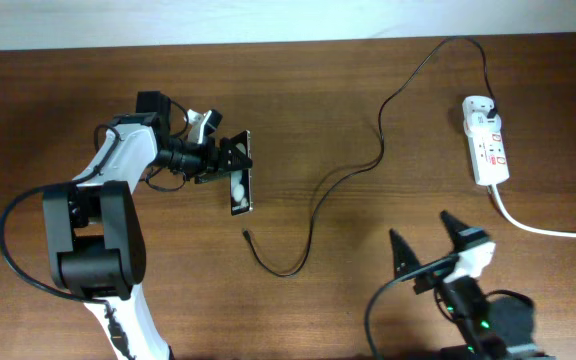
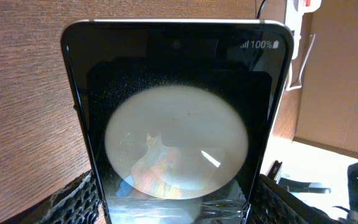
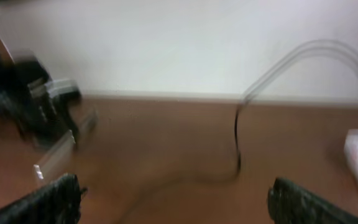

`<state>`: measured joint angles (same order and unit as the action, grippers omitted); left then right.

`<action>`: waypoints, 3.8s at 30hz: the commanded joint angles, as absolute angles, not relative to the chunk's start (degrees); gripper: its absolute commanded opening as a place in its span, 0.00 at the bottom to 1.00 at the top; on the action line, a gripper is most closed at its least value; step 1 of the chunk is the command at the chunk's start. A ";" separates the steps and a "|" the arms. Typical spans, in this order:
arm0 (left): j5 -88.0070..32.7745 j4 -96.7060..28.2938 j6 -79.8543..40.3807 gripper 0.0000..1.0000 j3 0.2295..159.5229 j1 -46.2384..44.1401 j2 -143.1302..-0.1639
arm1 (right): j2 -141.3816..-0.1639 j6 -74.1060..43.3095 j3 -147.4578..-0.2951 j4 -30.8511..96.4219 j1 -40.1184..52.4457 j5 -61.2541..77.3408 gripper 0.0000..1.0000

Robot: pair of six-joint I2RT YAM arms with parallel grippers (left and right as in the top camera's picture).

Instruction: Plug charger to phone and switch on socket

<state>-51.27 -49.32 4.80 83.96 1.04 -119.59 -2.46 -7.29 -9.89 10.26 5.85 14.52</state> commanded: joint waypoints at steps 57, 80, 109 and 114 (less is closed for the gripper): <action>-54.30 -49.36 5.72 0.90 84.47 0.80 -119.77 | -116.73 -24.51 -84.84 25.08 34.09 35.86 0.04; -90.19 -46.52 22.15 0.56 84.60 2.79 -109.10 | -113.71 -18.20 -84.82 16.60 27.38 58.94 0.04; -87.46 -45.45 21.96 0.00 84.60 2.79 -107.85 | -113.71 -18.31 -84.82 16.45 26.89 65.80 0.65; -69.23 -45.78 21.80 0.00 84.58 2.79 -107.85 | -113.71 -18.24 -84.82 18.61 23.33 65.84 0.77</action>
